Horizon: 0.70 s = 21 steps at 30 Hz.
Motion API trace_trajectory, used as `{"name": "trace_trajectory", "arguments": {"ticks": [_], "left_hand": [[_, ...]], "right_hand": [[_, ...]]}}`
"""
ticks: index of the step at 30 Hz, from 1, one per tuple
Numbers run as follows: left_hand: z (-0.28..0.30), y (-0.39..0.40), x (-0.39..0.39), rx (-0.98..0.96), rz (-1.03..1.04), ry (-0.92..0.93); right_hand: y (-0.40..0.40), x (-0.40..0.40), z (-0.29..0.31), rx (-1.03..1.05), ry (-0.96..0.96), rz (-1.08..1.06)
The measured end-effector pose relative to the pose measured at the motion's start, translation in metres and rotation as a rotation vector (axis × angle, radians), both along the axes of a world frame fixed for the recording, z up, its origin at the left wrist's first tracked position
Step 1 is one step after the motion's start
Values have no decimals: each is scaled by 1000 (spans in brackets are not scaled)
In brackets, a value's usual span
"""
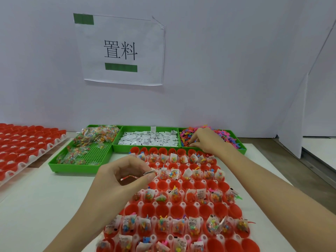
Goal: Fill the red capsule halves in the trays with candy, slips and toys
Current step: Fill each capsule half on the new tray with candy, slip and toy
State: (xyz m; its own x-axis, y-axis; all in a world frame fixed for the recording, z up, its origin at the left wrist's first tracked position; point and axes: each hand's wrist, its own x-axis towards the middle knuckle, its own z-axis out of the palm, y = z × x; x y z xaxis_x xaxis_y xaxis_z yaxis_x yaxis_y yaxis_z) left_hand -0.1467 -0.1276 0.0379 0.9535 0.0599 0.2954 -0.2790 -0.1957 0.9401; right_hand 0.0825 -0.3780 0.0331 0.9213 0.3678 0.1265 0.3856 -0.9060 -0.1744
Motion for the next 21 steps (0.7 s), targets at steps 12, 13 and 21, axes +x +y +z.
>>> {"name": "trace_trajectory", "arguments": {"ticks": [12,13,21], "left_hand": [[-1,-1,1,19,0,19],[-1,-1,1,16,-4,18],[-1,-1,0,11,-15,10]], "right_hand": [[-7,8,-4,84,71,-76],[-8,9,-4,90,68,-80],[-18,1,-7,245,-54,-136]]}}
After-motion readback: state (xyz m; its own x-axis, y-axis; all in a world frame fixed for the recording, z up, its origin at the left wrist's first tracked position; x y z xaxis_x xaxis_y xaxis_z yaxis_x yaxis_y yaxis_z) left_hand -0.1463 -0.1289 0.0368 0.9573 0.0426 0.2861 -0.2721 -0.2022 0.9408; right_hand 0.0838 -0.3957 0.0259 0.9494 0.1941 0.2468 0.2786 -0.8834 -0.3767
